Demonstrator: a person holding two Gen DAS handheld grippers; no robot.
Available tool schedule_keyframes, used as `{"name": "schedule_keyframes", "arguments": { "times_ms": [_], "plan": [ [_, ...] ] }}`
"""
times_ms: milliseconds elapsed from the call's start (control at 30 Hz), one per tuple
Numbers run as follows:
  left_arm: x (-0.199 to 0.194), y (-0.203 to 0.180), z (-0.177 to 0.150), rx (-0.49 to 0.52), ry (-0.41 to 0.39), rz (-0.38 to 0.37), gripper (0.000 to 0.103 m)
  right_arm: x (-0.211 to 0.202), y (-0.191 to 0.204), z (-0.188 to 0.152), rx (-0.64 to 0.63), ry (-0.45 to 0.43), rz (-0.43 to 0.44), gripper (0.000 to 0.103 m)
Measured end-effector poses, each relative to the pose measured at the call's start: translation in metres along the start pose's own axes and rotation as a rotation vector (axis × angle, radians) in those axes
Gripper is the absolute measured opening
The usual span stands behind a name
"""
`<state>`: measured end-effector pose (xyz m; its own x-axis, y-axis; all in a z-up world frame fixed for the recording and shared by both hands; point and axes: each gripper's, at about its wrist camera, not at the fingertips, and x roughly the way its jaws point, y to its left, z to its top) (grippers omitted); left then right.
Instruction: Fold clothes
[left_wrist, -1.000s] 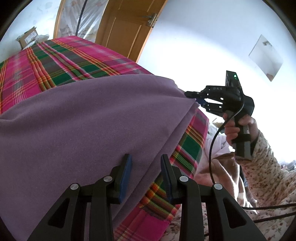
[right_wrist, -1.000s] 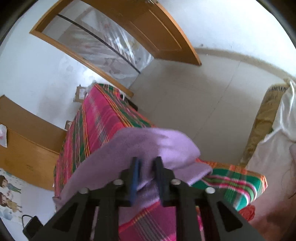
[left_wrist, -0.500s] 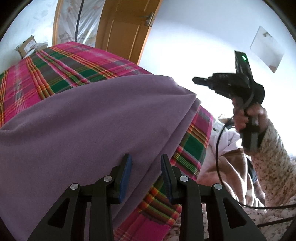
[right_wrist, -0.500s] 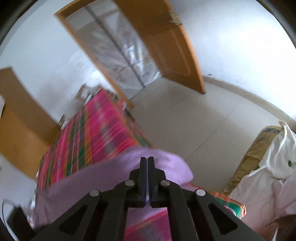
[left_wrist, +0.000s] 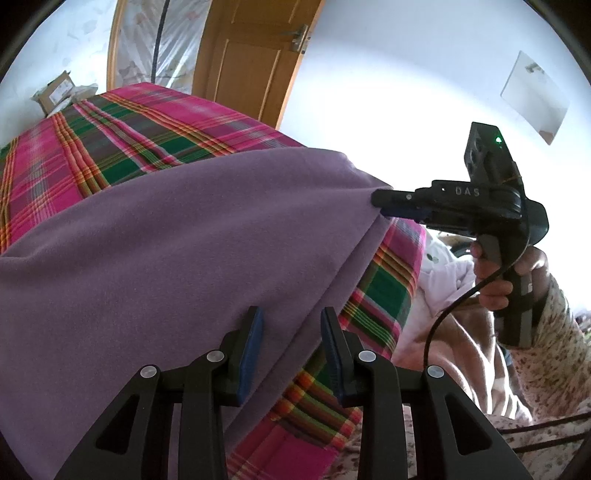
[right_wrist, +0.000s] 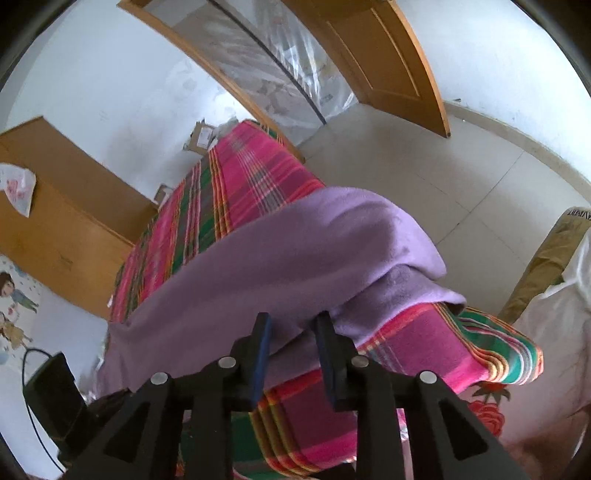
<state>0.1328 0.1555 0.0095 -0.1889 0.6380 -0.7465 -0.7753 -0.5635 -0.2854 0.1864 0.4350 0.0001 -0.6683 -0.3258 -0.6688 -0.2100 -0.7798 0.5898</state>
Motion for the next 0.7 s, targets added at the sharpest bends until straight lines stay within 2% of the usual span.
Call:
{"name": "schedule_keyframes", "arguments": {
  "times_ms": [167,233,300,500,633,700],
  "plan": [
    [0.0,-0.002,0.0,0.009,0.002,0.011,0.033,0.007,-0.009,0.005,0.103,-0.01,0.042,0.026],
    [0.0,-0.005,0.001,0.016,0.002,0.022,0.033,0.007,-0.008,0.006,0.108,-0.022,0.034,0.008],
    [0.001,-0.01,0.002,0.037,-0.006,0.044,0.033,0.006,-0.006,0.007,0.101,-0.036,0.032,0.006],
    [0.009,-0.023,0.008,0.103,-0.016,0.079,0.033,-0.008,-0.003,0.011,0.12,-0.081,0.091,0.005],
    [0.011,-0.036,0.01,0.172,-0.038,0.169,0.033,-0.011,0.0,0.014,0.137,-0.092,0.116,0.005],
    [0.015,-0.042,0.01,0.202,-0.03,0.184,0.033,-0.011,0.002,0.016,0.14,-0.101,0.124,0.005]
  ]
}}
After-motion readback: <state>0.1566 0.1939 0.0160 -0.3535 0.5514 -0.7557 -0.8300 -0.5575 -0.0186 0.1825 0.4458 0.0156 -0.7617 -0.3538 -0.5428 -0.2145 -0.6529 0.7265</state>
